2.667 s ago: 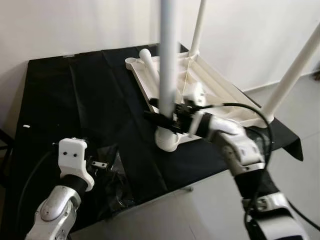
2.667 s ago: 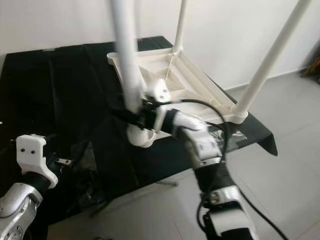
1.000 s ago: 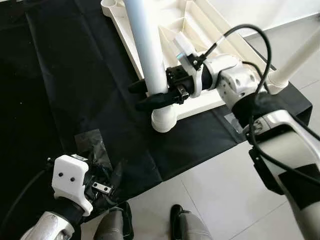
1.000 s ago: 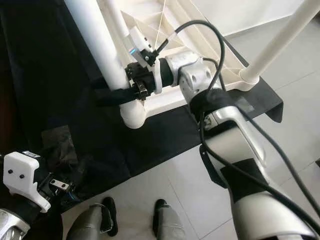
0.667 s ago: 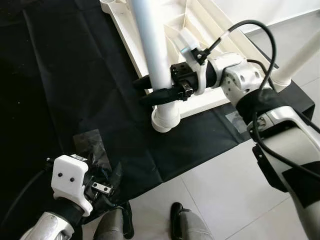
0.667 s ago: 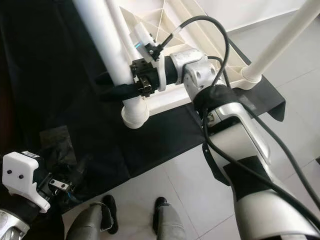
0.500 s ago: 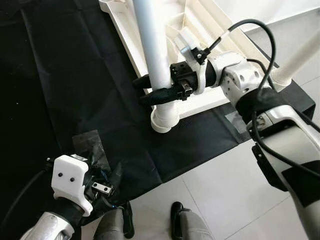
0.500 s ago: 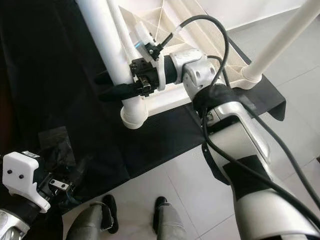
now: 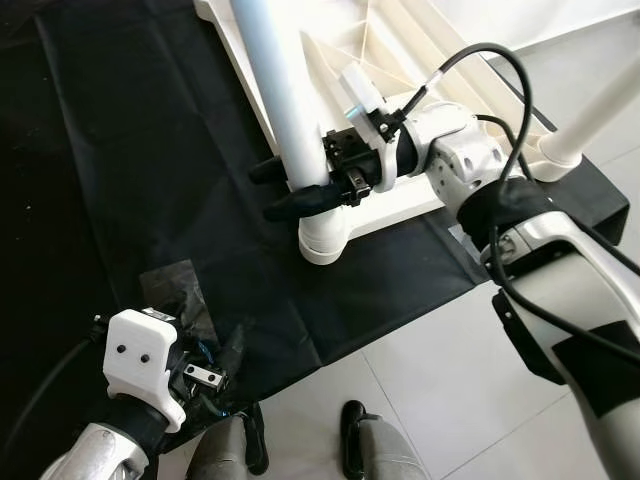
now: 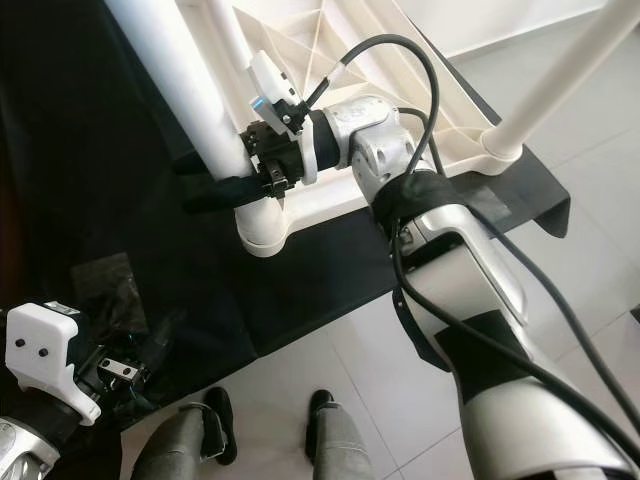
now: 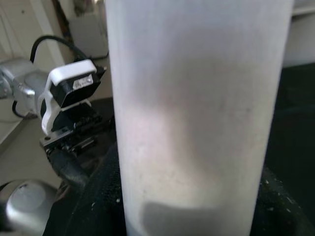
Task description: Building children table
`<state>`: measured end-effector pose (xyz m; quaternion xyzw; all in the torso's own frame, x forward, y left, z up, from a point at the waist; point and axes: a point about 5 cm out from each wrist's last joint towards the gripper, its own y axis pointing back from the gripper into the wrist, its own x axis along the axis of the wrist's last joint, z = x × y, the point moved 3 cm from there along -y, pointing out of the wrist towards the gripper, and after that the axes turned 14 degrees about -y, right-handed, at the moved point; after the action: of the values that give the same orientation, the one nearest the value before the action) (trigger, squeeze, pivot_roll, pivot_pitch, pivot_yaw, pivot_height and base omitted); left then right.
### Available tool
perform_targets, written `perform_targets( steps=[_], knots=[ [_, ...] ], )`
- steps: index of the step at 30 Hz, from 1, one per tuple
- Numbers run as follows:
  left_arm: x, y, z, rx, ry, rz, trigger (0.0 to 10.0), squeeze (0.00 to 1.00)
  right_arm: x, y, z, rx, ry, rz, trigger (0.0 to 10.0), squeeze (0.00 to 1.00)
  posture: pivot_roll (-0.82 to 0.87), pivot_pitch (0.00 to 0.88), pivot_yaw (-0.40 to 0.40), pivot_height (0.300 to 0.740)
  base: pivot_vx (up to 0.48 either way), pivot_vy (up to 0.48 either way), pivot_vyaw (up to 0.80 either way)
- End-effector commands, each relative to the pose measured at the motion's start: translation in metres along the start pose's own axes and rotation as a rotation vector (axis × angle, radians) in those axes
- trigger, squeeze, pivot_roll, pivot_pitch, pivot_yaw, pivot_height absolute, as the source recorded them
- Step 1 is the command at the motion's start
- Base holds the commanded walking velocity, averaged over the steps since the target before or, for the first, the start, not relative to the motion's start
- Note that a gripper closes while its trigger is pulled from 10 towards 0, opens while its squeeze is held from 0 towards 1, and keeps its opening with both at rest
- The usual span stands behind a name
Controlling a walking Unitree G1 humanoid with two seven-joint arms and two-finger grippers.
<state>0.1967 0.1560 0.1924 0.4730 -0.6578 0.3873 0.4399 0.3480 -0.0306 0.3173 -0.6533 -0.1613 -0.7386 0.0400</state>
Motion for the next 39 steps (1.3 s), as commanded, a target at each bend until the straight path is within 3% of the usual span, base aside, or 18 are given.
perform_targets(
  steps=[1,10,22,31,37,39],
  knots=[
    [0.0,0.003,0.001,-0.006,0.004,-0.01,10.0,0.0,-0.019,-0.007,-0.002,0.026,-0.042,-0.025,10.0,0.0,-0.05,0.454,-0.062,0.74,0.0,0.0,0.0],
    [0.0,0.002,0.001,-0.004,0.005,-0.004,10.0,0.0,-0.028,-0.004,-0.008,0.028,-0.017,0.083,10.0,0.0,-0.07,0.45,-0.061,0.74,0.0,0.0,0.0],
    [0.0,-0.001,0.0,-0.011,0.005,0.001,10.0,0.0,-0.04,-0.005,-0.025,0.06,0.059,0.079,10.0,0.0,-0.07,0.447,-0.053,0.74,0.0,0.0,0.0],
    [0.0,-0.001,0.0,-0.01,0.005,0.001,10.0,0.0,-0.042,-0.002,-0.027,0.031,0.037,0.12,10.0,0.0,-0.07,0.441,-0.052,0.74,0.0,0.0,0.0],
    [-0.001,-0.001,0.001,-0.014,0.006,0.0,10.0,0.0,-0.032,0.003,-0.022,-0.054,-0.019,0.27,10.0,0.0,-0.07,0.434,-0.052,0.74,0.0,0.0,0.0],
    [-0.001,0.0,0.001,-0.014,0.006,0.0,10.0,0.0,-0.023,0.009,-0.019,-0.087,-0.073,0.383,10.0,0.0,-0.07,0.431,-0.053,0.74,0.0,0.0,0.0]
  ],
)
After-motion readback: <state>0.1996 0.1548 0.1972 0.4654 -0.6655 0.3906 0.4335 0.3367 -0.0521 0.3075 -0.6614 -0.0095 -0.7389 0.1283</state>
